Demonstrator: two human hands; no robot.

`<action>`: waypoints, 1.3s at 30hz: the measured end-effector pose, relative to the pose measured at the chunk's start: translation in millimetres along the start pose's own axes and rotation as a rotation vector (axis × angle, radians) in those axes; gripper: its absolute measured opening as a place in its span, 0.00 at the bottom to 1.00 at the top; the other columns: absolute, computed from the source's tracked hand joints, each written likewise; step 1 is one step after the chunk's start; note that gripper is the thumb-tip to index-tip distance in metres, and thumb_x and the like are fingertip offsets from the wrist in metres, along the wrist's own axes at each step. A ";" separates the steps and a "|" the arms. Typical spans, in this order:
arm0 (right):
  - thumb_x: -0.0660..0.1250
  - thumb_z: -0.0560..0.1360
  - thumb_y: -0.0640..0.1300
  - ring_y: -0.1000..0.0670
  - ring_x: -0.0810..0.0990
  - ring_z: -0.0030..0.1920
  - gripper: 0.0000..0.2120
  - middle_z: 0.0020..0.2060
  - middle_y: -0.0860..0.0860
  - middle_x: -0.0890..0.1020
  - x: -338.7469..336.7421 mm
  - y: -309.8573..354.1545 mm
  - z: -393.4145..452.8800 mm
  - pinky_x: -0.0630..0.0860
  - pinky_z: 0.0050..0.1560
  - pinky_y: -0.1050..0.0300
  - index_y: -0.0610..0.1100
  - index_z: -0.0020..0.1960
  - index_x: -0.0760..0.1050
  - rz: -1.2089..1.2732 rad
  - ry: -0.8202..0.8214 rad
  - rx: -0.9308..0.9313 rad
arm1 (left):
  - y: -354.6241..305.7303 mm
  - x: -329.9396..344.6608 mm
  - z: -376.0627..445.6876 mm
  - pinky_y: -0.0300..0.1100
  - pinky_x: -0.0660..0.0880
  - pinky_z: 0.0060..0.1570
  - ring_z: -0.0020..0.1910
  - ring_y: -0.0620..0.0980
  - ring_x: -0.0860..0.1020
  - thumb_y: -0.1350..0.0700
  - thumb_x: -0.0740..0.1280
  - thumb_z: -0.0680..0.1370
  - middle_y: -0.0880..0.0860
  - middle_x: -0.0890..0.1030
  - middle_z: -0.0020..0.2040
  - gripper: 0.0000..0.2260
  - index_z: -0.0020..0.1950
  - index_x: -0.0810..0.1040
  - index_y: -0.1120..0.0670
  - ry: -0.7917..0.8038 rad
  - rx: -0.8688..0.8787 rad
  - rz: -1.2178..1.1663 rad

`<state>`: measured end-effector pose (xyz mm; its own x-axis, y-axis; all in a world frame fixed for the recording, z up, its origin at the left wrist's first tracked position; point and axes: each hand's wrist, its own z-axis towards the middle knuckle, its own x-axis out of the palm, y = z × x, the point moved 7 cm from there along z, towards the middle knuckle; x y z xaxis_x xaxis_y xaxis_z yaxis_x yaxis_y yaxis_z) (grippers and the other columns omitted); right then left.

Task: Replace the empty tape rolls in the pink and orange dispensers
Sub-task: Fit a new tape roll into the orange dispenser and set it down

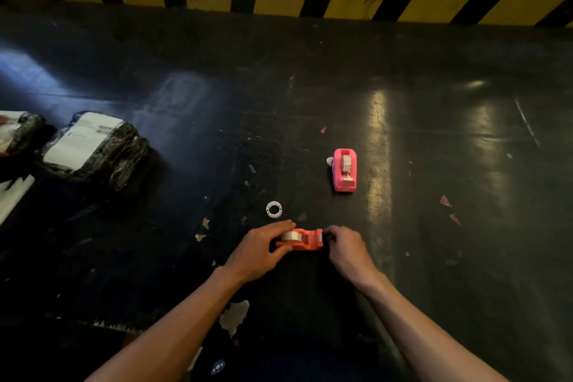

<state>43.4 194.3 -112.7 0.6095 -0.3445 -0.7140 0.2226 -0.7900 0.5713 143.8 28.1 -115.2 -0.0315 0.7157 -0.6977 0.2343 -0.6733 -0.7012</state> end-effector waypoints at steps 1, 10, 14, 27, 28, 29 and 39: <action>0.65 0.76 0.36 0.44 0.80 0.58 0.18 0.56 0.46 0.80 -0.6 0.8 0.8 0.77 0.60 0.50 0.47 0.64 0.78 -0.062 0.025 -0.015 | 1.7 1.5 -2.5 0.46 0.65 0.75 0.75 0.43 0.67 0.57 0.69 0.78 0.48 0.69 0.76 0.28 0.76 0.67 0.47 0.027 -0.001 -0.018; 0.67 0.75 0.60 0.49 0.66 0.73 0.34 0.75 0.51 0.67 1.9 21.5 -3.8 0.67 0.72 0.46 0.53 0.77 0.59 -0.202 0.023 -0.386 | 48.0 -8.8 -25.8 0.53 0.50 0.79 0.80 0.47 0.48 0.49 0.58 0.83 0.49 0.52 0.82 0.27 0.81 0.52 0.48 -0.198 -0.192 0.157; 0.71 0.73 0.57 0.49 0.62 0.75 0.41 0.77 0.51 0.64 18.4 32.5 -1.9 0.63 0.74 0.48 0.52 0.79 0.54 -0.274 0.107 -0.457 | 69.3 -12.2 -26.4 0.52 0.43 0.79 0.81 0.49 0.43 0.43 0.49 0.84 0.51 0.48 0.83 0.28 0.81 0.48 0.51 -0.211 -0.385 0.333; 0.71 0.75 0.48 0.43 0.75 0.63 0.34 0.66 0.43 0.72 -9.8 38.0 31.4 0.72 0.64 0.49 0.48 0.77 0.59 0.166 -0.206 -0.148 | 69.4 -6.4 -23.4 0.54 0.45 0.79 0.81 0.51 0.45 0.43 0.48 0.83 0.52 0.48 0.82 0.28 0.81 0.49 0.51 -0.217 -0.454 0.536; 0.70 0.76 0.48 0.42 0.74 0.66 0.35 0.69 0.42 0.70 -13.6 40.4 41.6 0.71 0.66 0.49 0.46 0.77 0.58 0.195 -0.218 -0.088 | 69.9 -6.0 -23.0 0.54 0.45 0.79 0.81 0.51 0.46 0.43 0.49 0.83 0.52 0.49 0.82 0.28 0.81 0.50 0.51 -0.219 -0.453 0.530; 0.69 0.76 0.48 0.41 0.72 0.68 0.35 0.71 0.41 0.68 -16.6 45.2 51.5 0.70 0.67 0.49 0.44 0.78 0.58 0.210 -0.223 -0.045 | 70.7 -5.8 -23.0 0.54 0.45 0.79 0.81 0.51 0.46 0.43 0.49 0.83 0.52 0.49 0.82 0.28 0.81 0.50 0.51 -0.220 -0.453 0.521; 0.70 0.75 0.49 0.37 0.71 0.67 0.31 0.68 0.38 0.71 -24.9 85.8 120.2 0.71 0.64 0.44 0.43 0.73 0.62 0.066 -0.348 0.181 | 71.4 -9.3 -23.7 0.53 0.47 0.79 0.81 0.50 0.48 0.42 0.51 0.82 0.52 0.52 0.82 0.29 0.81 0.53 0.51 -0.244 -0.445 0.508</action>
<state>-44.2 74.0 -94.5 0.3165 -0.5243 -0.7905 0.0346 -0.8264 0.5620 183.9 -22.3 -155.3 -0.0171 0.2371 -0.9713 0.6501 -0.7355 -0.1910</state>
